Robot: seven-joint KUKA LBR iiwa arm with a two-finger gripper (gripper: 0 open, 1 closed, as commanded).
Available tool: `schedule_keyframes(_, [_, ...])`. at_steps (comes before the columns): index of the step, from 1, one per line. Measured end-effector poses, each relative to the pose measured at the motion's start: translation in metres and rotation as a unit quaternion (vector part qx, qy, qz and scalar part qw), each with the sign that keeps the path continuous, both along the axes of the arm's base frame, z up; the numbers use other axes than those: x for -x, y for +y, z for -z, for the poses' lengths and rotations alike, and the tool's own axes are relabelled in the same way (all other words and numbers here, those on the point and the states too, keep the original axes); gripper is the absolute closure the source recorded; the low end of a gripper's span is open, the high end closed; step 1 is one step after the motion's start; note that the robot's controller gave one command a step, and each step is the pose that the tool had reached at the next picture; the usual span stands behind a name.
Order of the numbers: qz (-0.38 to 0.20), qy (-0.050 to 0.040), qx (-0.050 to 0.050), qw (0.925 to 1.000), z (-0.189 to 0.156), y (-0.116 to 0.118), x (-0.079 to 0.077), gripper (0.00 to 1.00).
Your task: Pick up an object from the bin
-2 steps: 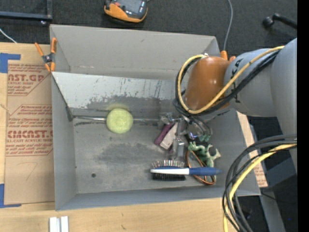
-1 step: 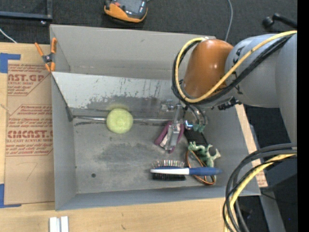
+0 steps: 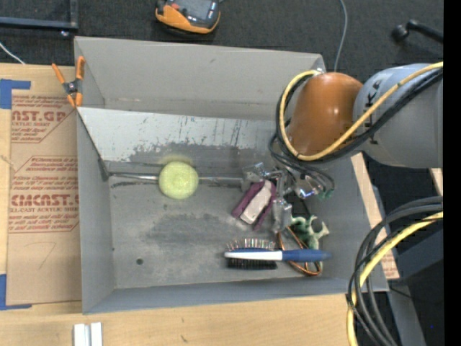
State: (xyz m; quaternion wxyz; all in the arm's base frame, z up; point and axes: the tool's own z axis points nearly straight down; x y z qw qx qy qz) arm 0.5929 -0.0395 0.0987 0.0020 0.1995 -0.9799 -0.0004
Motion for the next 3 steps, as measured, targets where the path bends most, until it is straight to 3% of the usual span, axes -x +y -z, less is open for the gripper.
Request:
schedule_keyframes(1, [0.225,-0.0098,-0.004,0.9743,0.0268,-0.0115,0.0567,0.00])
schedule_keyframes(2, [0.020,-0.0015,-0.003,0.9998,0.0285,-0.0204,0.0544,1.00])
schedule_keyframes(3, [0.020,-0.0016,-0.003,0.9998,0.0286,-0.0204,0.0545,1.00])
